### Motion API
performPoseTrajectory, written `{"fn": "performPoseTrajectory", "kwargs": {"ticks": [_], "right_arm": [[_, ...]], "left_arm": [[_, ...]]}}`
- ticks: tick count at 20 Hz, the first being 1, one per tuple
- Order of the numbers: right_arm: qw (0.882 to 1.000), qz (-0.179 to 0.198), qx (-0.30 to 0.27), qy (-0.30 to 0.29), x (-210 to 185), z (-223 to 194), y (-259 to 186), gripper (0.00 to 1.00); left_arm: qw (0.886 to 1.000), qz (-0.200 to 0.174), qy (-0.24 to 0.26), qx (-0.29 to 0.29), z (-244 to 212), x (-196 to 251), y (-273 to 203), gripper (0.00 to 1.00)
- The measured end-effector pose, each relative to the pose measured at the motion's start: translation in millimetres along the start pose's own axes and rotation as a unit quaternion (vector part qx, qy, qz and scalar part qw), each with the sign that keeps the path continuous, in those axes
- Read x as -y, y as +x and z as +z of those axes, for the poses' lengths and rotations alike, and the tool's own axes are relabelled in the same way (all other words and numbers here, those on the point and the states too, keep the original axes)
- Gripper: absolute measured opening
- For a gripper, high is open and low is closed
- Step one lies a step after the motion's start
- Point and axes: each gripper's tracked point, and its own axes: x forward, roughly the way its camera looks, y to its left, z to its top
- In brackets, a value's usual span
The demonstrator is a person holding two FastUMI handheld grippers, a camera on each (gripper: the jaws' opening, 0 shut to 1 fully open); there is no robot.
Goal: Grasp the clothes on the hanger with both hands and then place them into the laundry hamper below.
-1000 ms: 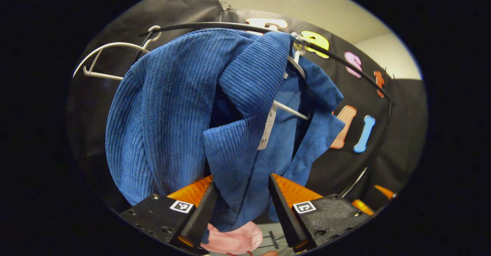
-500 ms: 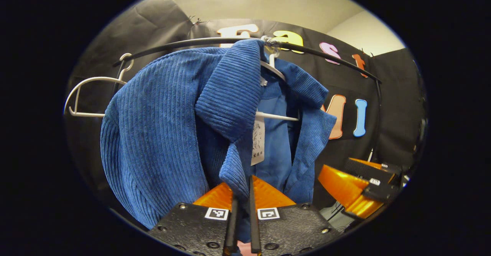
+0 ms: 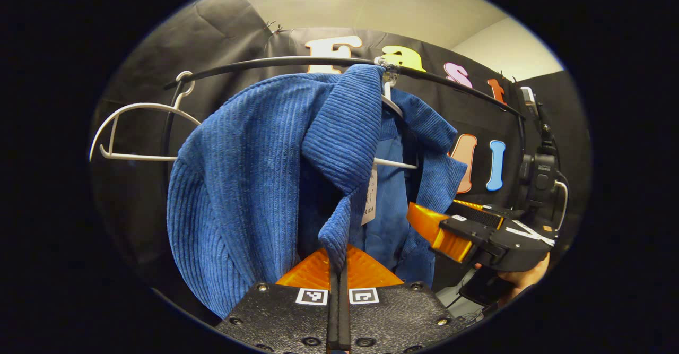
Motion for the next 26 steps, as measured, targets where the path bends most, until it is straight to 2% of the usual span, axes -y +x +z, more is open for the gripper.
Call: {"fn": "performPoseTrajectory", "kwargs": {"ticks": [2,4,6,7,8,9,10,12,14,15,16,17,18,20,22,23,26], "right_arm": [[1.000,-0.013,0.001,0.015,9,11,13,0.72],[0.998,-0.032,-0.023,0.047,20,6,21,0.48],[0.997,-0.027,-0.033,0.070,19,6,25,0.04],[0.997,-0.012,-0.038,0.059,10,4,15,0.01],[0.998,-0.015,-0.043,0.031,9,0,9,0.00],[0.999,-0.038,-0.033,0.008,18,4,7,0.05],[0.998,-0.050,-0.027,0.004,22,8,1,0.00],[0.998,-0.067,-0.021,0.004,21,17,-5,0.00],[0.997,-0.080,-0.014,-0.007,27,29,-11,0.00],[0.996,-0.084,-0.014,-0.019,29,33,-12,0.00],[0.995,-0.094,-0.014,-0.031,36,38,-13,0.05],[0.994,-0.104,-0.011,-0.036,42,43,-14,0.00],[0.993,-0.114,-0.009,-0.042,48,45,-17,0.00],[0.990,-0.137,0.004,-0.043,60,55,-25,0.00],[0.990,-0.140,0.016,-0.031,59,64,-24,0.04],[0.989,-0.142,0.022,-0.031,60,69,-23,0.00],[0.986,-0.155,0.036,-0.050,64,80,-19,0.00]], "left_arm": [[1.000,-0.026,-0.014,-0.007,7,11,-6,0.00],[0.999,-0.045,-0.015,-0.016,11,17,-15,0.01],[0.998,-0.064,-0.015,-0.011,20,22,-31,0.00],[0.998,-0.069,-0.012,-0.005,27,20,-39,0.00],[0.997,-0.075,-0.010,-0.001,33,19,-48,0.01],[0.996,-0.084,-0.010,0.000,40,17,-56,0.00],[0.996,-0.087,-0.013,0.000,43,13,-64,0.00],[0.996,-0.093,-0.014,0.000,54,0,-81,0.00],[0.997,-0.072,0.004,0.014,61,-24,-92,0.03],[0.998,-0.057,0.025,0.025,65,-40,-98,0.01],[0.997,-0.052,0.033,0.039,73,-50,-107,0.04],[0.997,-0.061,0.033,0.040,75,-52,-115,0.03],[0.996,-0.068,0.036,0.041,76,-53,-120,0.02],[0.996,-0.059,0.055,0.048,85,-70,-119,0.01],[0.996,-0.049,0.063,0.044,88,-83,-114,0.00],[0.996,-0.041,0.061,0.044,93,-90,-110,0.00],[0.996,-0.010,0.069,0.055,117,-114,-100,0.01]]}}
